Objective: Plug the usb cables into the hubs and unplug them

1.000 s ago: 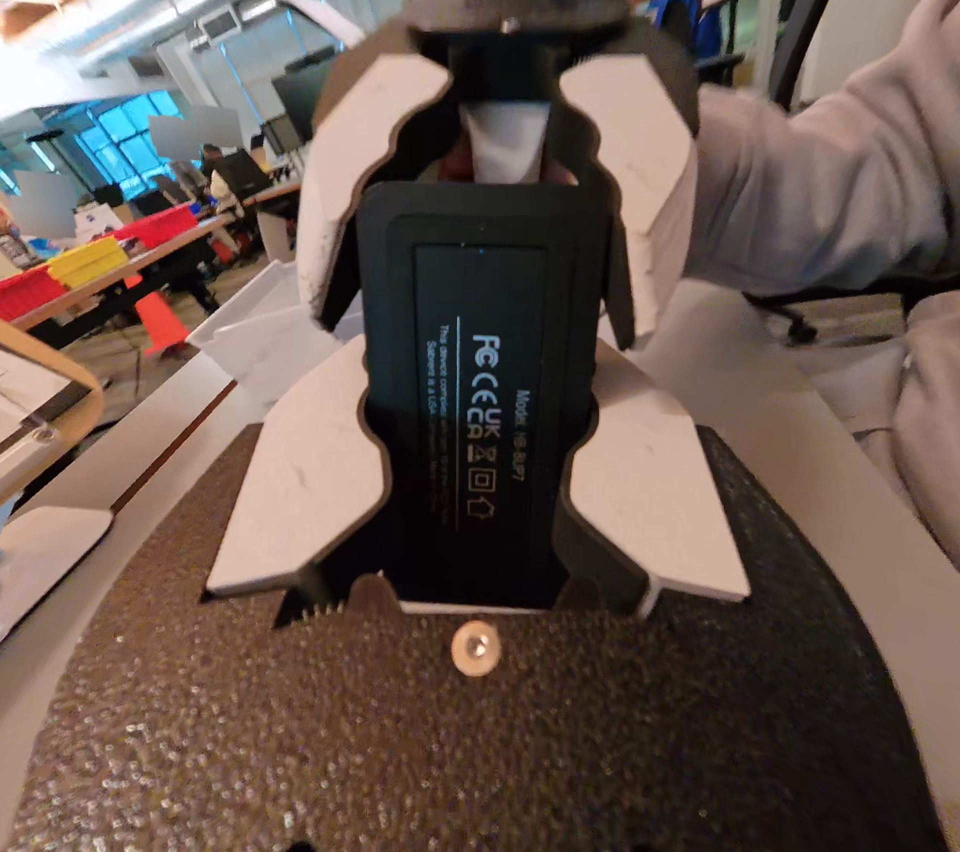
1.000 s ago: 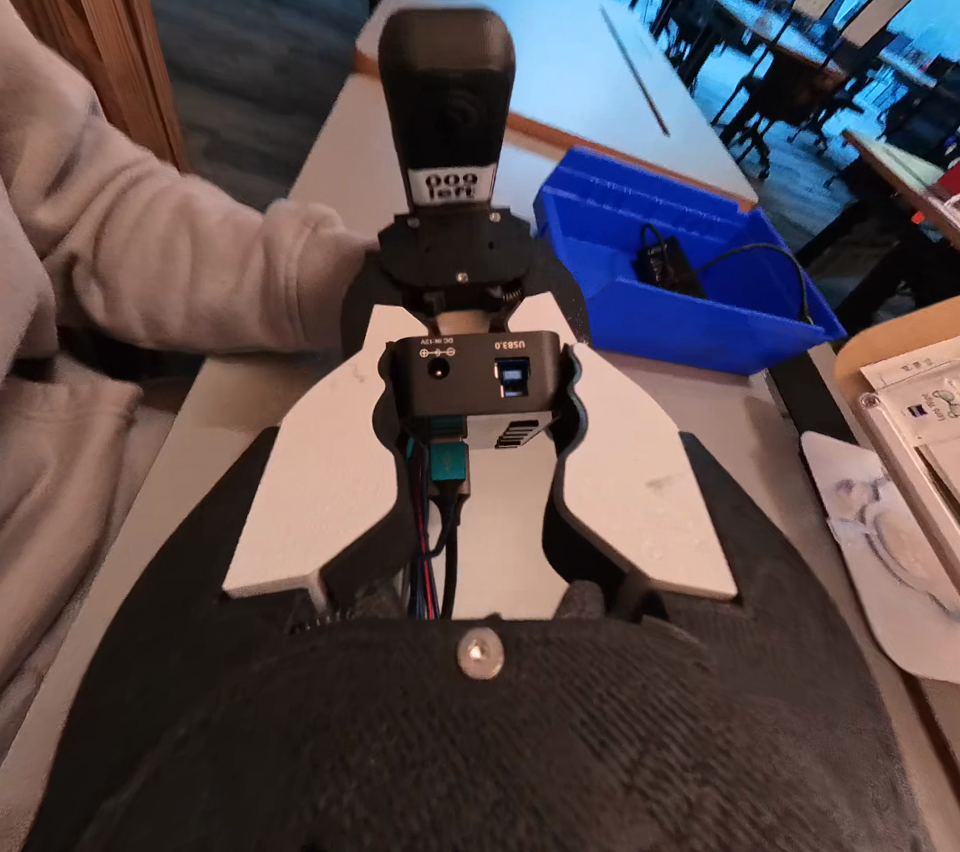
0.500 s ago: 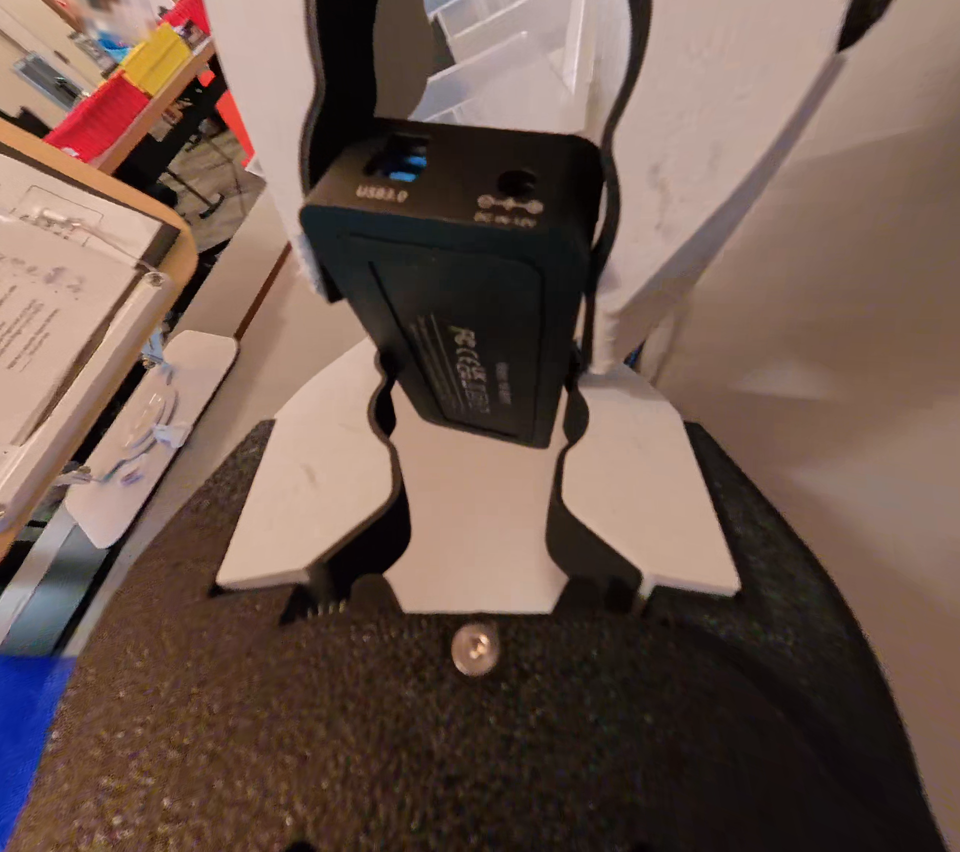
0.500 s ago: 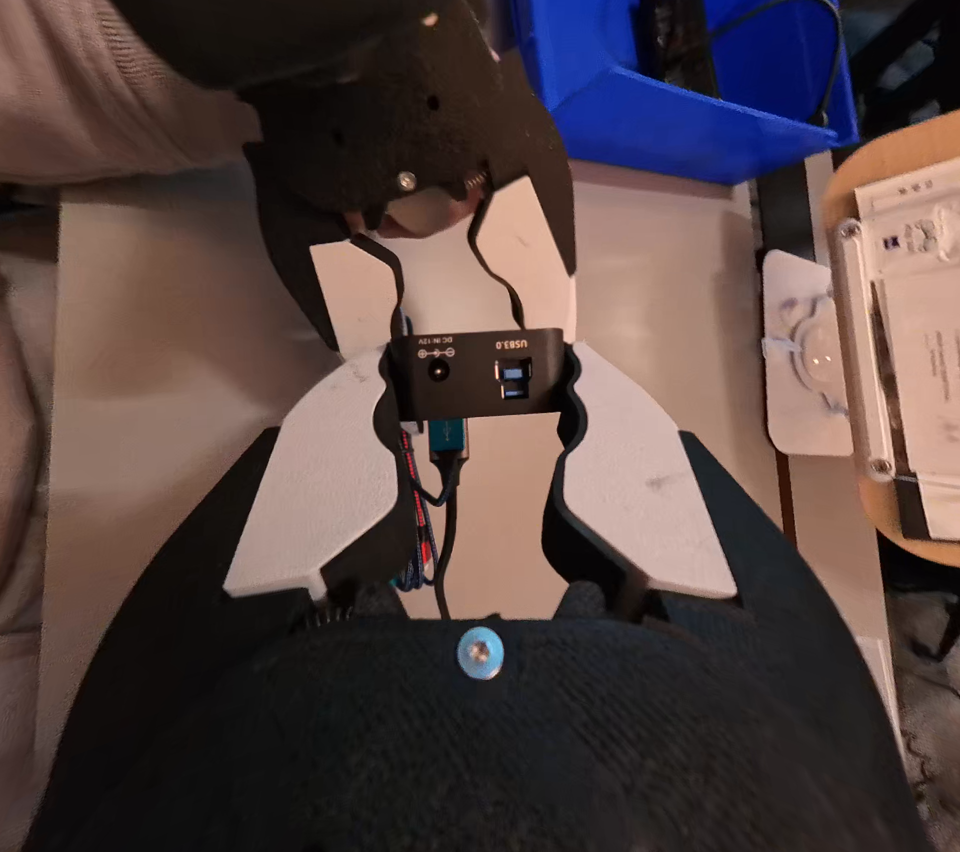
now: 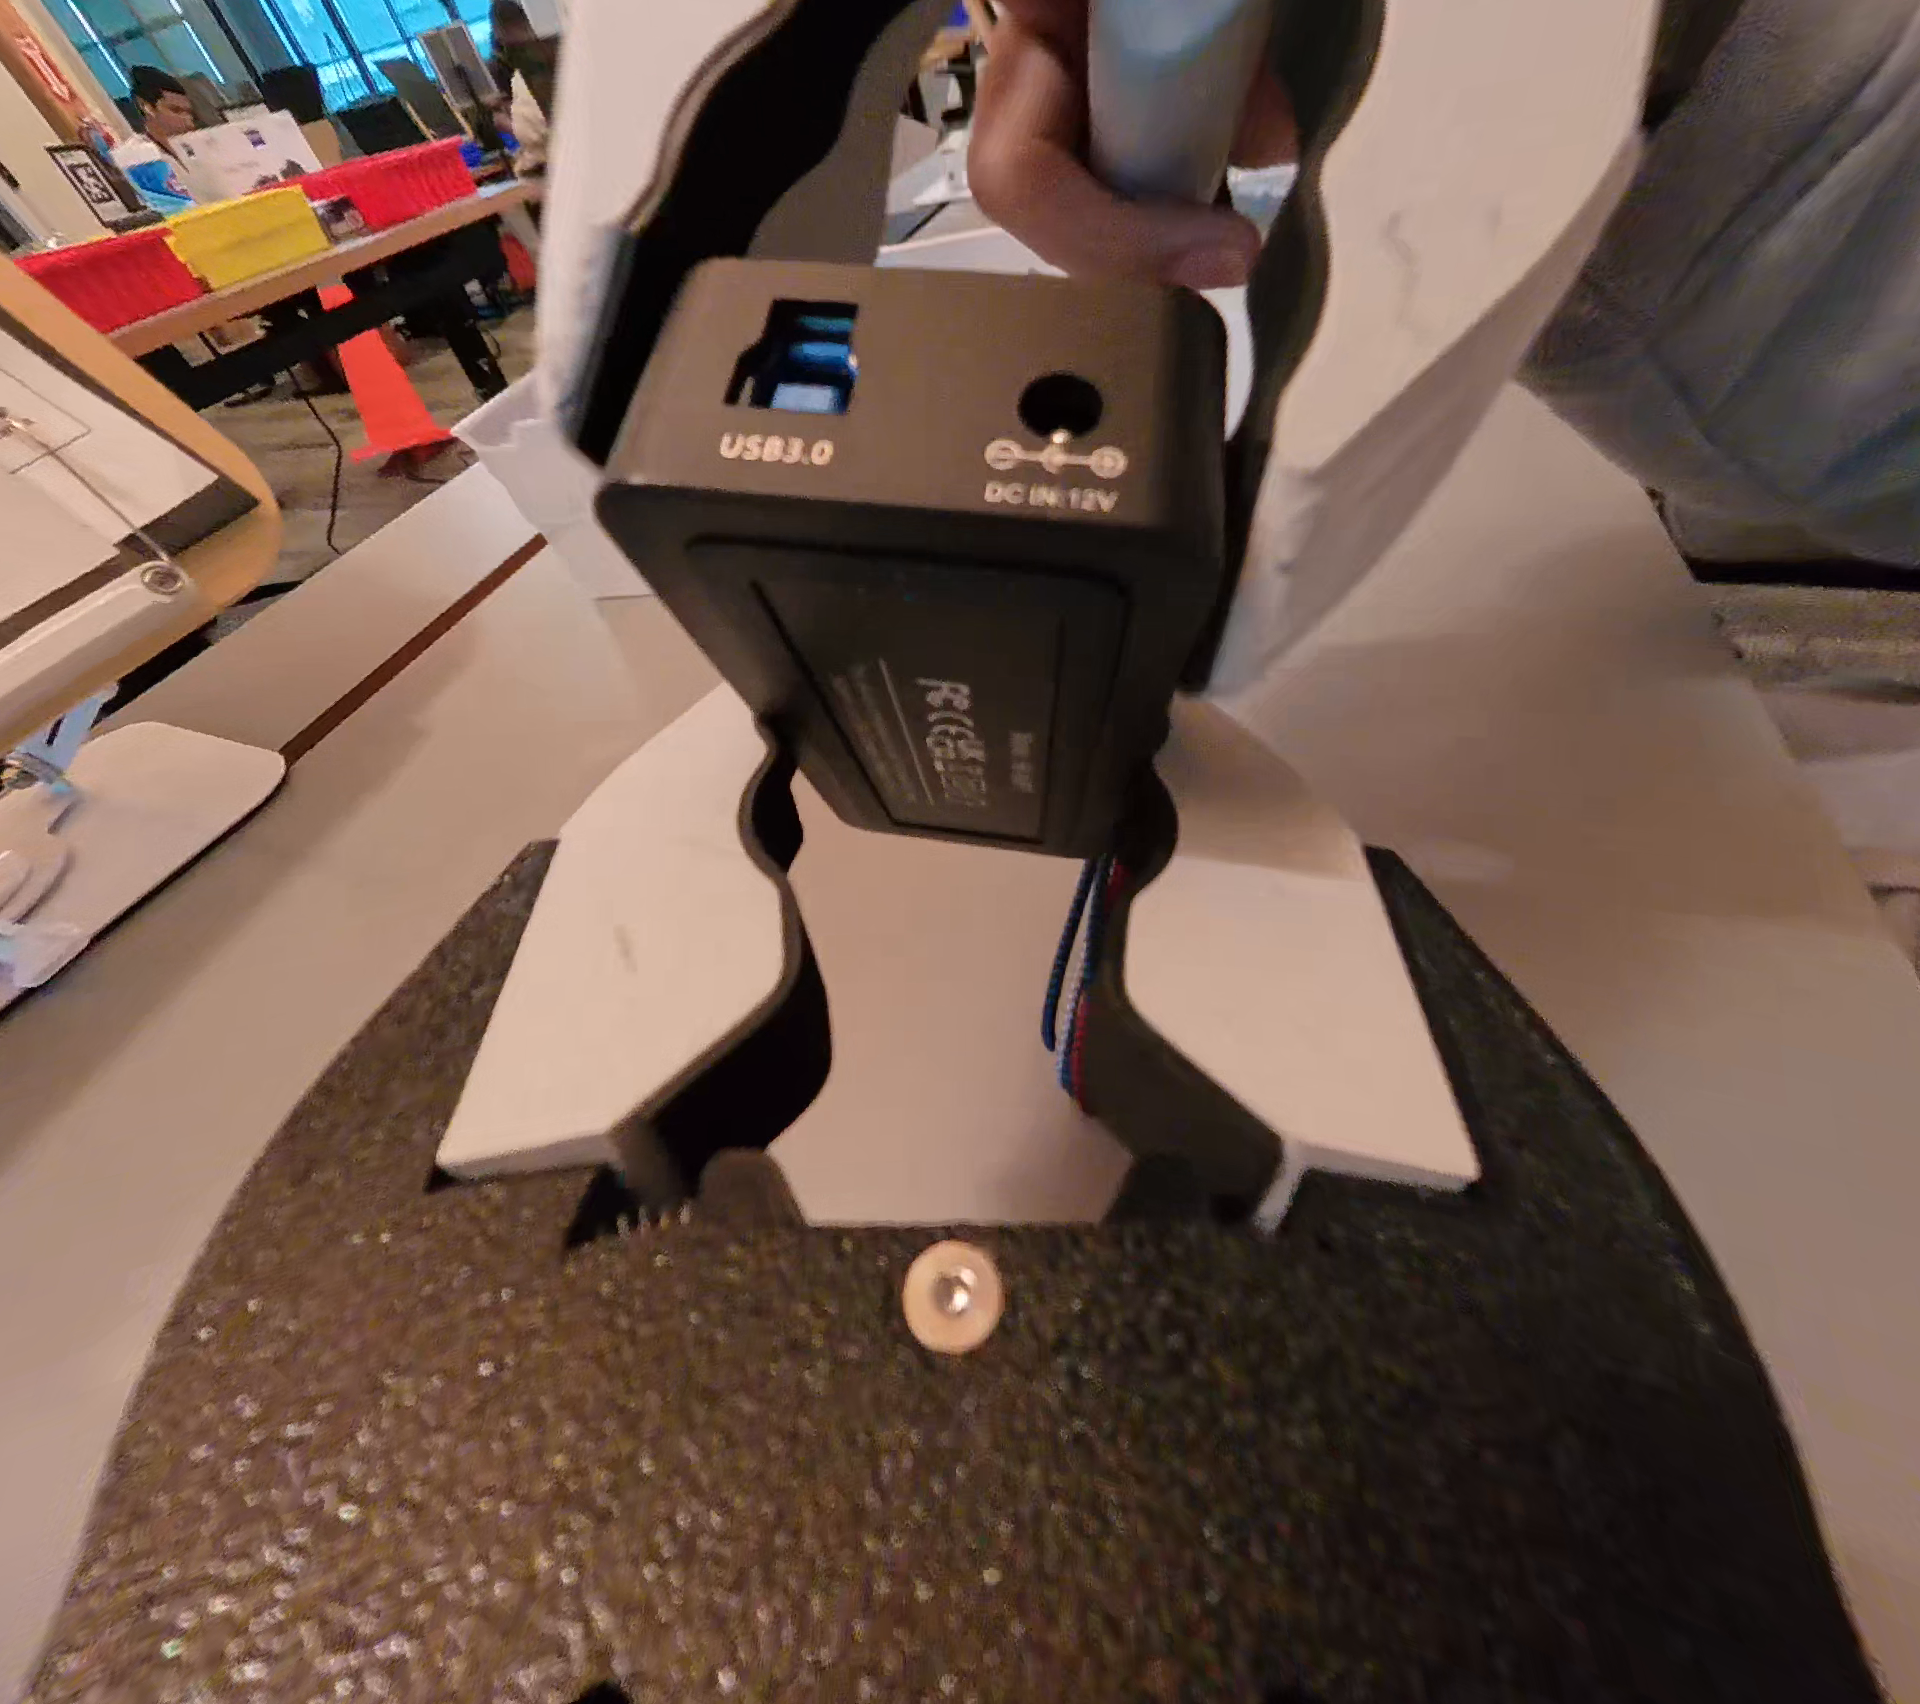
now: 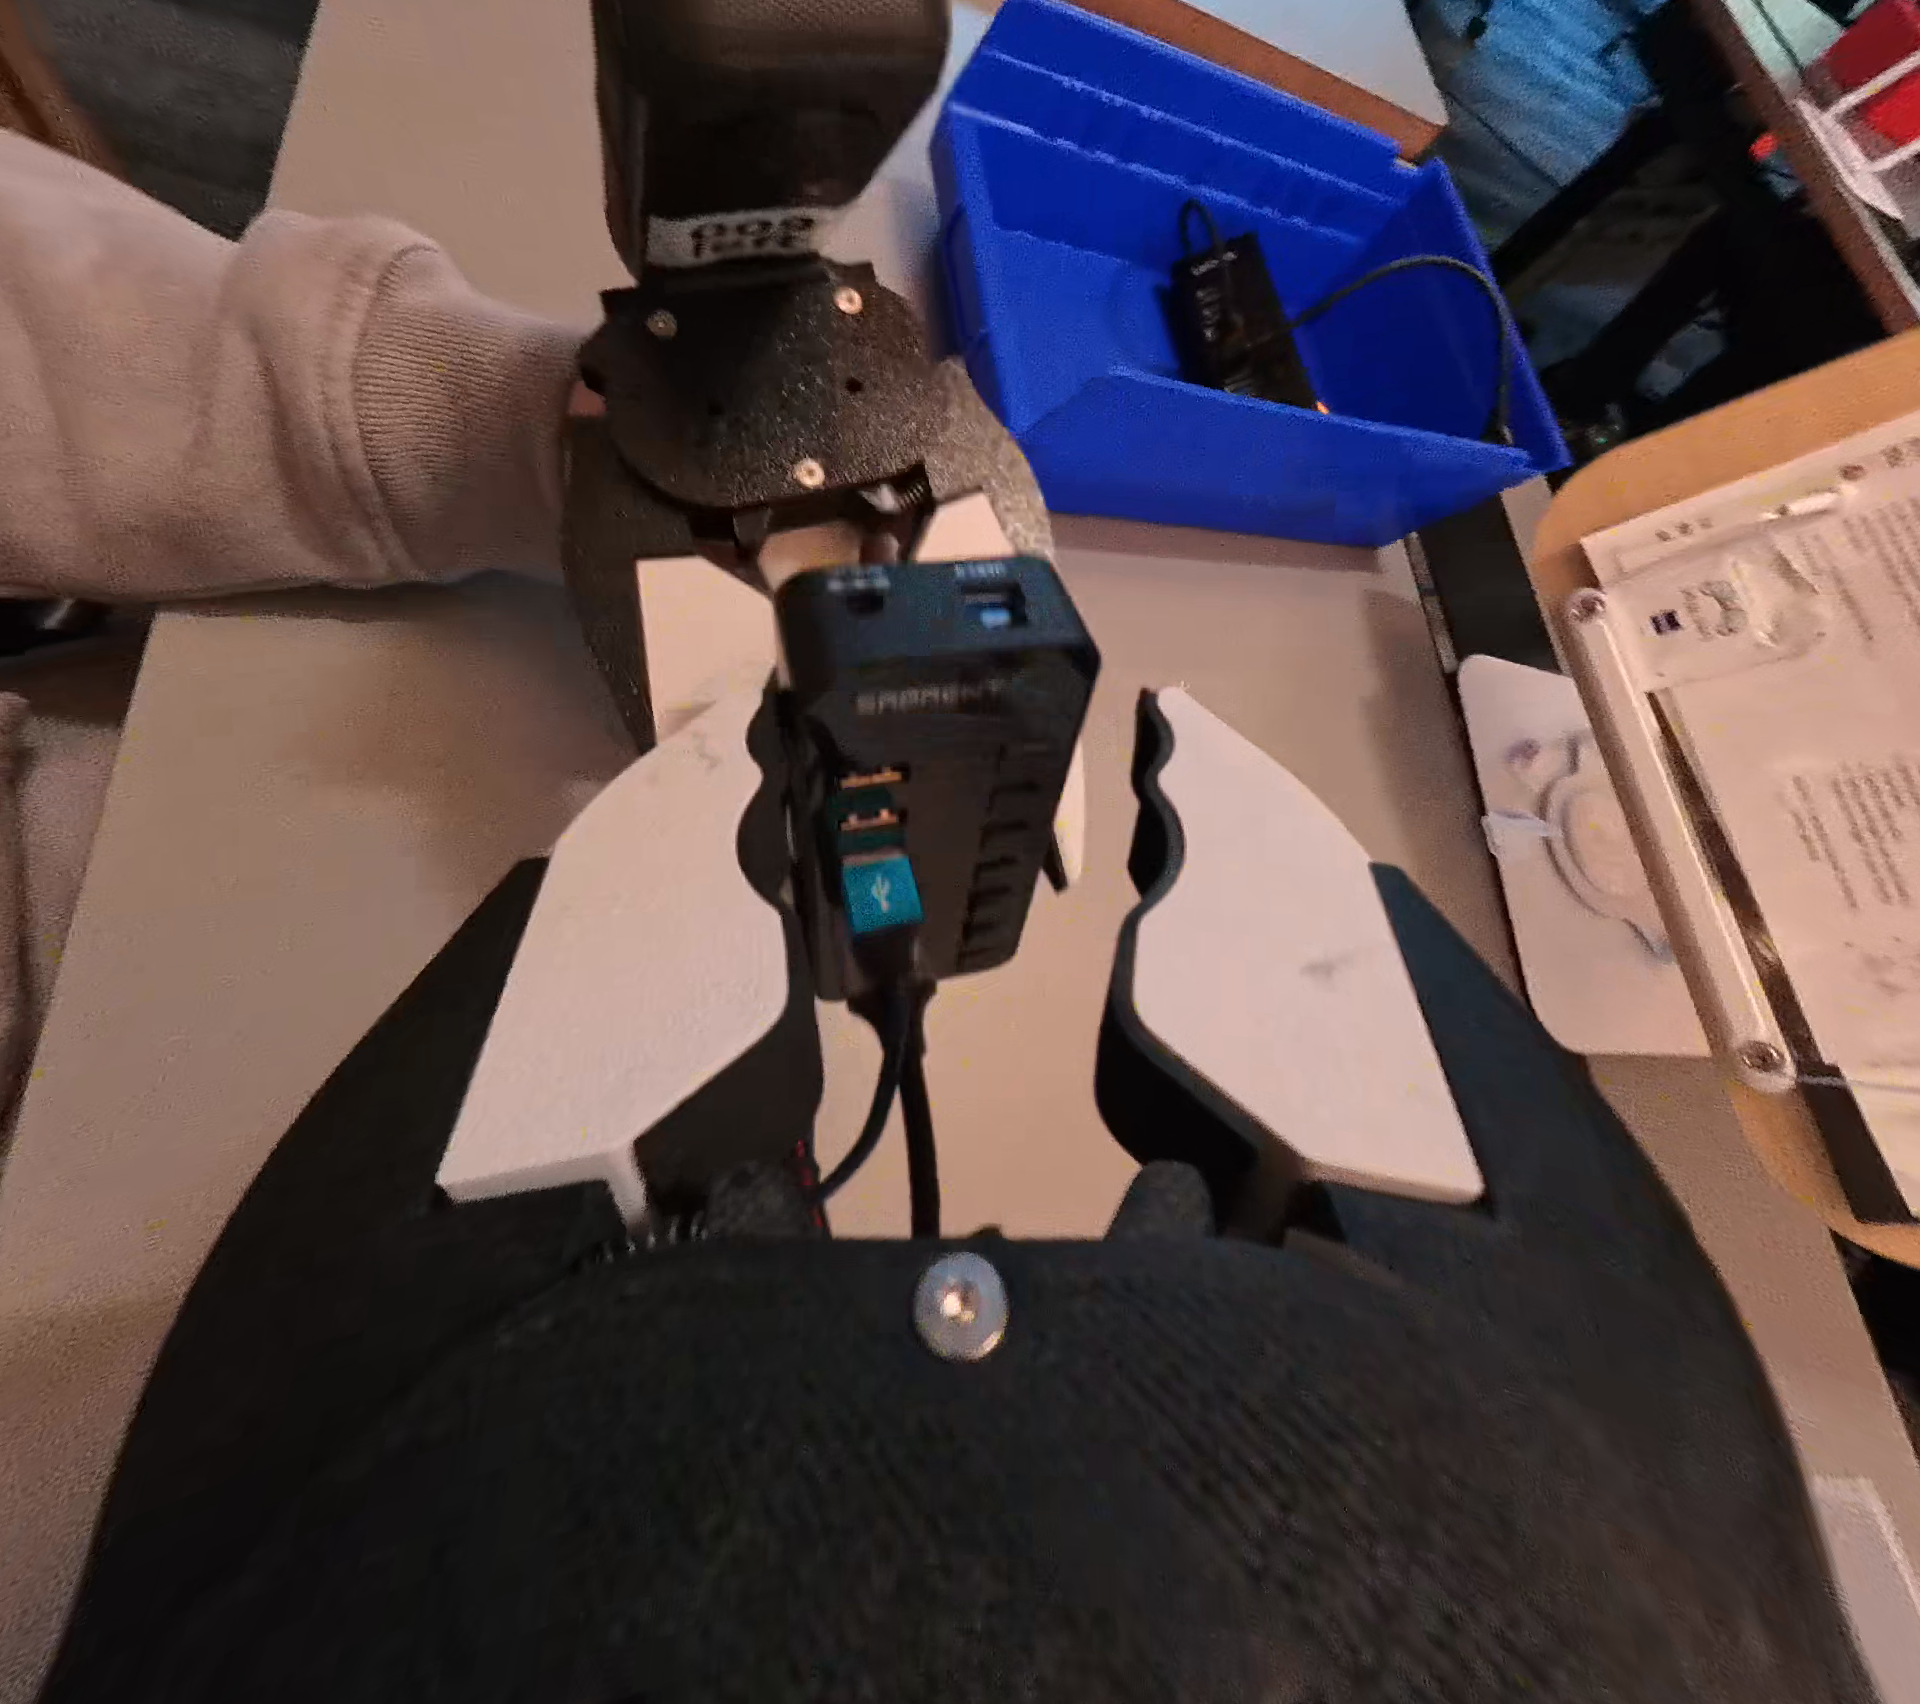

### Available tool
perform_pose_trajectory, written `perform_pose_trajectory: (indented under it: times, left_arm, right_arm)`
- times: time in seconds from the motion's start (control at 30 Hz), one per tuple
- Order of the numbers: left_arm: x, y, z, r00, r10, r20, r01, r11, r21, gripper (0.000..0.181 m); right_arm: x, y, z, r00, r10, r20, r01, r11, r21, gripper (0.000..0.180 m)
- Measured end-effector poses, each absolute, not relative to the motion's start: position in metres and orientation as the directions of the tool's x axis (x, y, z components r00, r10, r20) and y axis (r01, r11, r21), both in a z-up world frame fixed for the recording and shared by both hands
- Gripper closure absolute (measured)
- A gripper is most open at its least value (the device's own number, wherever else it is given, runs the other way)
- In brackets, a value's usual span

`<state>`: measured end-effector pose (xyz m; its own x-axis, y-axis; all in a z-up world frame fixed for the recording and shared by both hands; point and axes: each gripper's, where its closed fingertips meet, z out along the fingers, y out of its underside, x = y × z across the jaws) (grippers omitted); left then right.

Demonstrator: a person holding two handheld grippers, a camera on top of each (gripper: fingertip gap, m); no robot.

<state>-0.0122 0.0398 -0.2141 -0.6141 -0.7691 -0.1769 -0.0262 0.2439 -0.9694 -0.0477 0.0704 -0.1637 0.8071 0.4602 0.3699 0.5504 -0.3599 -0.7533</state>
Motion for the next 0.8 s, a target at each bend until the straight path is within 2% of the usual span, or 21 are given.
perform_pose_trajectory:
  times: [0.13, 0.5, 0.6, 0.73, 0.8]
  left_arm:
    - [-0.013, 0.053, -0.208, -0.585, -0.797, -0.149, -0.014, 0.194, -0.981, 0.119]
    - [-0.011, 0.049, -0.211, -0.587, -0.792, -0.168, -0.013, 0.216, -0.976, 0.119]
    - [-0.011, 0.048, -0.214, -0.592, -0.786, -0.179, -0.015, 0.233, -0.972, 0.119]
    - [-0.011, 0.046, -0.214, -0.593, -0.781, -0.197, -0.008, 0.251, -0.968, 0.119]
    - [-0.011, 0.045, -0.213, -0.592, -0.781, -0.200, -0.003, 0.251, -0.968, 0.120]
  right_arm:
    - [-0.032, 0.055, -0.155, 0.854, 0.395, 0.339, 0.481, -0.348, -0.805, 0.116]
    - [-0.037, 0.044, -0.183, 0.839, 0.465, 0.284, 0.453, -0.306, -0.837, 0.164]
    - [-0.037, 0.044, -0.184, 0.822, 0.466, 0.327, 0.493, -0.295, -0.819, 0.165]
    - [-0.040, 0.041, -0.184, 0.819, 0.499, 0.282, 0.474, -0.314, -0.822, 0.159]
    - [-0.040, 0.042, -0.183, 0.827, 0.497, 0.264, 0.455, -0.315, -0.833, 0.165]
